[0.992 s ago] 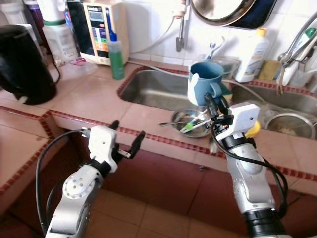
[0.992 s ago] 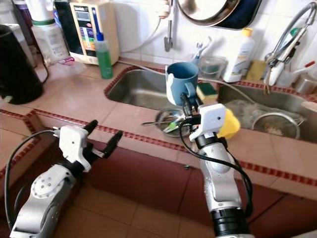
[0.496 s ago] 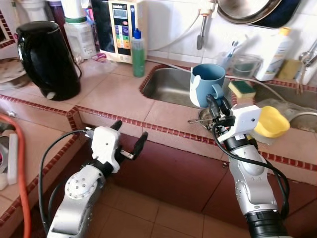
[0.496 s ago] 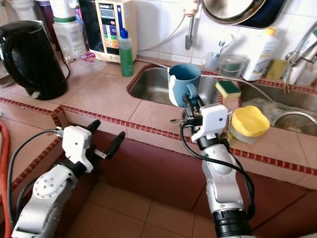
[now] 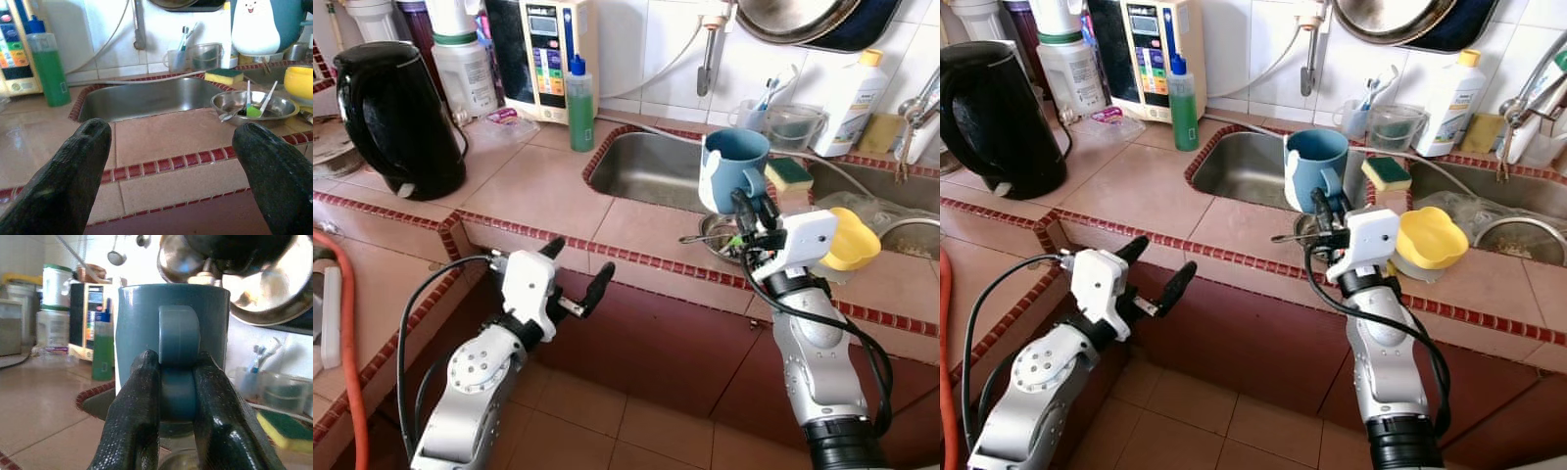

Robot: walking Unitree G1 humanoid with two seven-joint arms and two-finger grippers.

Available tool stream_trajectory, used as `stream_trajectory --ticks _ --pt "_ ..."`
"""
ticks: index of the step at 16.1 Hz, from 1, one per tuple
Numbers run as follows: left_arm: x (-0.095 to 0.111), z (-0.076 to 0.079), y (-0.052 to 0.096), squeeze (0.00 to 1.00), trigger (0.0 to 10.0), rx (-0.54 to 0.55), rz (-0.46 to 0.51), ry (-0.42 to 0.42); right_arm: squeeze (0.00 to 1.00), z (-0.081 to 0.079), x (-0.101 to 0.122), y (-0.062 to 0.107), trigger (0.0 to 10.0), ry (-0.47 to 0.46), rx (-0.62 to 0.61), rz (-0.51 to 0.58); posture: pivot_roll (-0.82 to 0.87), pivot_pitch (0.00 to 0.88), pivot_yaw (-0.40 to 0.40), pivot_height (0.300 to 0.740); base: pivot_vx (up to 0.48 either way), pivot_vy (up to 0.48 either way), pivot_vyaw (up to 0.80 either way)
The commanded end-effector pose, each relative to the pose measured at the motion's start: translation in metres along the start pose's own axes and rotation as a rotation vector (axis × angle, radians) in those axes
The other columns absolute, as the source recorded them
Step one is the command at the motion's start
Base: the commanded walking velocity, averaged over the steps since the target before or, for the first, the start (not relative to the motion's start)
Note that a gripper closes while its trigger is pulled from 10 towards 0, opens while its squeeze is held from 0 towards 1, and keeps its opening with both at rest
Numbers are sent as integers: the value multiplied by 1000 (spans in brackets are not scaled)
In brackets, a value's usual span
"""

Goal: Kitchen organization

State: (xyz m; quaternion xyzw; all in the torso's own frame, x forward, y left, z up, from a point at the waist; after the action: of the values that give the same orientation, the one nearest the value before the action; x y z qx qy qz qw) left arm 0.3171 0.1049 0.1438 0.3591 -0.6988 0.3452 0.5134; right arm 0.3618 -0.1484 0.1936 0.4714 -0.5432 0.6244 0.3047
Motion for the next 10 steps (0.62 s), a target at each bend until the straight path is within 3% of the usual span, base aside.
stream_trajectory --ticks 1,2,10 --pt "5 0 -3 0 10000 -12 17 -16 0 6 9 -2 10000 6 -14 28 -105 0 17 740 277 0 -775" --pt "5 0 -3 0 10000 -12 17 -16 0 6 10 -2 10000 9 -12 33 -105 0 16 740 274 0 -775" --pt "5 0 -4 0 10000 -14 22 -17 0 4 12 -2 10000 18 -2 47 -108 0 16 740 332 0 0"
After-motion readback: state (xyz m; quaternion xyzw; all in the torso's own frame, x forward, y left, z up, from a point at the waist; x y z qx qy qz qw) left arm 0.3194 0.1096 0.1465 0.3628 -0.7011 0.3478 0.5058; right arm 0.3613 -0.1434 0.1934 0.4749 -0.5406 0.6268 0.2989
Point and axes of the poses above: a point about 5 cm out from each wrist's last joint towards the gripper, its own y axis pointing back from the gripper into the wrist, its own x axis along the axis of the wrist's last joint, z = x × y, the point moved 5 cm from there along -y, pointing out of the wrist towards the gripper, and after that the axes turned 8 degrees about -y, right-handed, at the moved point
